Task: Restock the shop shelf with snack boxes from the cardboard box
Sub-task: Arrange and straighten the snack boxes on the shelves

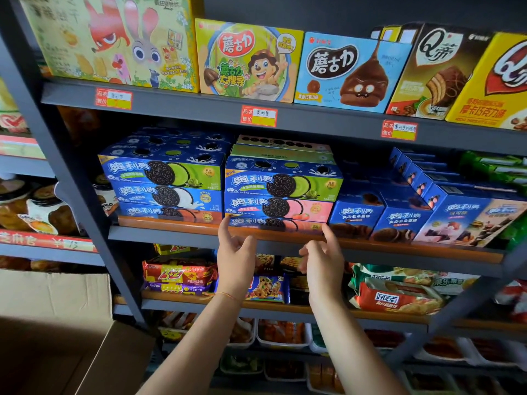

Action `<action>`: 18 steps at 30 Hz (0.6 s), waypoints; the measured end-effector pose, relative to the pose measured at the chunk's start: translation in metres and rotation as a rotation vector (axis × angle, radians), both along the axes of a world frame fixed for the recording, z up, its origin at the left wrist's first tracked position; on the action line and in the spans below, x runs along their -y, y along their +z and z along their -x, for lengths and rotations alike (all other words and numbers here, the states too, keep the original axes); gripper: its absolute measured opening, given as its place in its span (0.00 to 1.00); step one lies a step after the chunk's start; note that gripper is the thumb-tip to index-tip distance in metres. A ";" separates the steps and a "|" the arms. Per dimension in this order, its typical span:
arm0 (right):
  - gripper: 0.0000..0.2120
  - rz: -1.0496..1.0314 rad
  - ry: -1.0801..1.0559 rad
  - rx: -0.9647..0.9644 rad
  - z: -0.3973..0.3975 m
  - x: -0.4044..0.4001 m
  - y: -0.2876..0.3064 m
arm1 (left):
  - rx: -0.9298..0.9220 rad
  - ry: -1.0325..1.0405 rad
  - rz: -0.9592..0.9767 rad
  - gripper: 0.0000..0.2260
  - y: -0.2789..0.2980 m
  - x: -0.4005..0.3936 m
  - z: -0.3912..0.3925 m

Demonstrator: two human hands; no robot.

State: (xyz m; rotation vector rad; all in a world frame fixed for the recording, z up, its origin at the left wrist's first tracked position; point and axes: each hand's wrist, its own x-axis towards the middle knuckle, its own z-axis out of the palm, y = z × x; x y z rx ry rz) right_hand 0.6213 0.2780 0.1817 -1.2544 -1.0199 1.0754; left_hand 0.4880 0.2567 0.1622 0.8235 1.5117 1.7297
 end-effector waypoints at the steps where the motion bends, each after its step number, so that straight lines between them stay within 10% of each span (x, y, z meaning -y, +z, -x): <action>1: 0.29 -0.002 -0.002 0.000 0.000 0.000 0.000 | -0.001 0.000 -0.001 0.28 0.000 0.000 0.000; 8: 0.26 -0.027 -0.036 0.048 -0.005 -0.005 -0.001 | -0.035 -0.001 0.003 0.28 0.003 0.002 0.001; 18: 0.25 -0.574 -0.306 0.831 -0.028 -0.046 0.045 | -0.283 0.033 -0.084 0.34 0.039 -0.007 0.014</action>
